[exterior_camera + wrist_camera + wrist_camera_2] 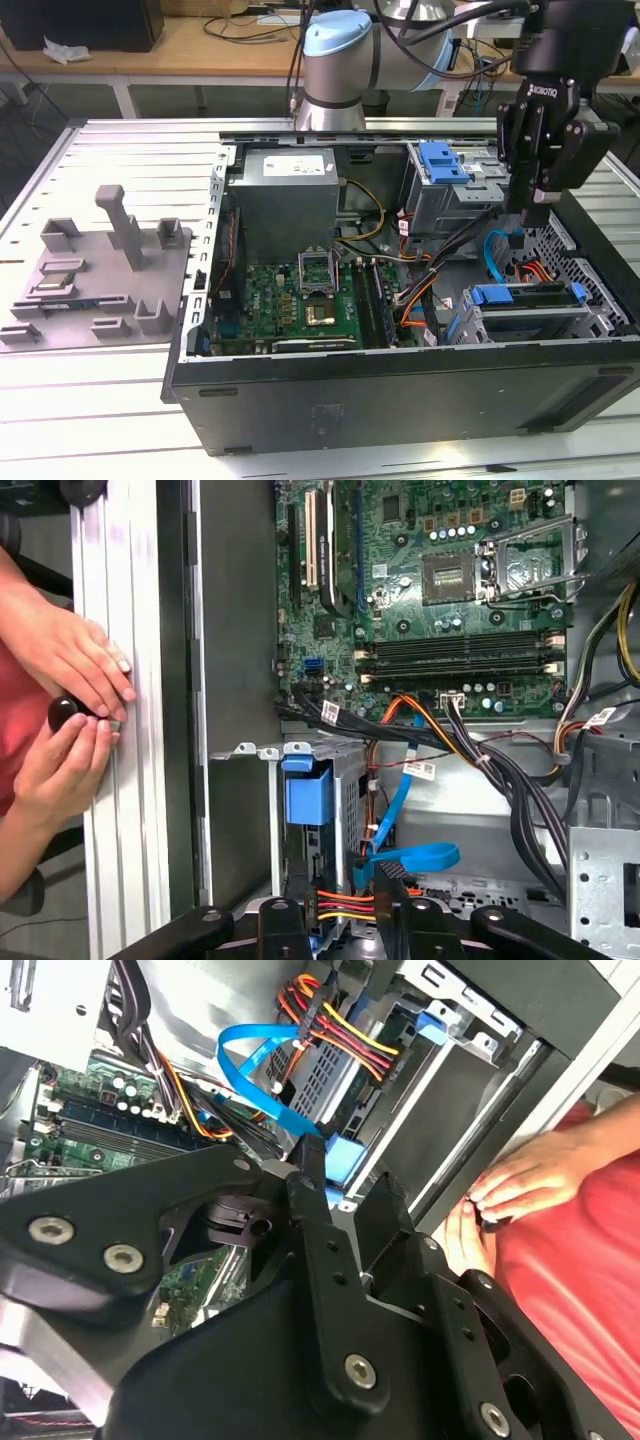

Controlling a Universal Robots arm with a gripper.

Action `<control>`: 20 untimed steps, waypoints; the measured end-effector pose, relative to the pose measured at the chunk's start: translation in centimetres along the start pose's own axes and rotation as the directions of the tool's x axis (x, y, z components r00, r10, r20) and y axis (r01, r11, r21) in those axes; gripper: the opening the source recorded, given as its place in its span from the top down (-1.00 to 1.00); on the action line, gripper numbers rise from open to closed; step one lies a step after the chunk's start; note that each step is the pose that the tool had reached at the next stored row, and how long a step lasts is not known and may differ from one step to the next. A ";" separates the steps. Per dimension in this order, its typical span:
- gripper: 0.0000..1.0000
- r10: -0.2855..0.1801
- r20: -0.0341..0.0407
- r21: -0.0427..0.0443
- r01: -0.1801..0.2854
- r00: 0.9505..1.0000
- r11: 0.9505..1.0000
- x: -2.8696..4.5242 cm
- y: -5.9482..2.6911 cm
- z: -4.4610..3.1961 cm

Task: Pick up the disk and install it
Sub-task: 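Insert the second disk wire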

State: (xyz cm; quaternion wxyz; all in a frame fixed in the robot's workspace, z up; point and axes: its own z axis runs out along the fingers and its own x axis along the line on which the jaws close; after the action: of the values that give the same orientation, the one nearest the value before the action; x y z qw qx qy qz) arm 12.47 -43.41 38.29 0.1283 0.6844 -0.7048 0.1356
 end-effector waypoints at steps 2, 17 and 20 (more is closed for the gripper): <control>0.21 -0.001 -0.012 0.001 0.001 1.000 1.000 -0.33 0.01 0.05; 0.21 -0.037 -0.061 0.016 0.038 0.997 0.999 -1.98 -0.09 1.47; 0.21 -0.038 -0.063 0.016 0.039 0.997 0.999 -2.06 -0.10 1.67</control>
State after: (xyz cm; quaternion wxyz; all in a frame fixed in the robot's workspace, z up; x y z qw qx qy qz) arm 12.63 -42.11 35.99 0.1468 0.6944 -0.6860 0.1605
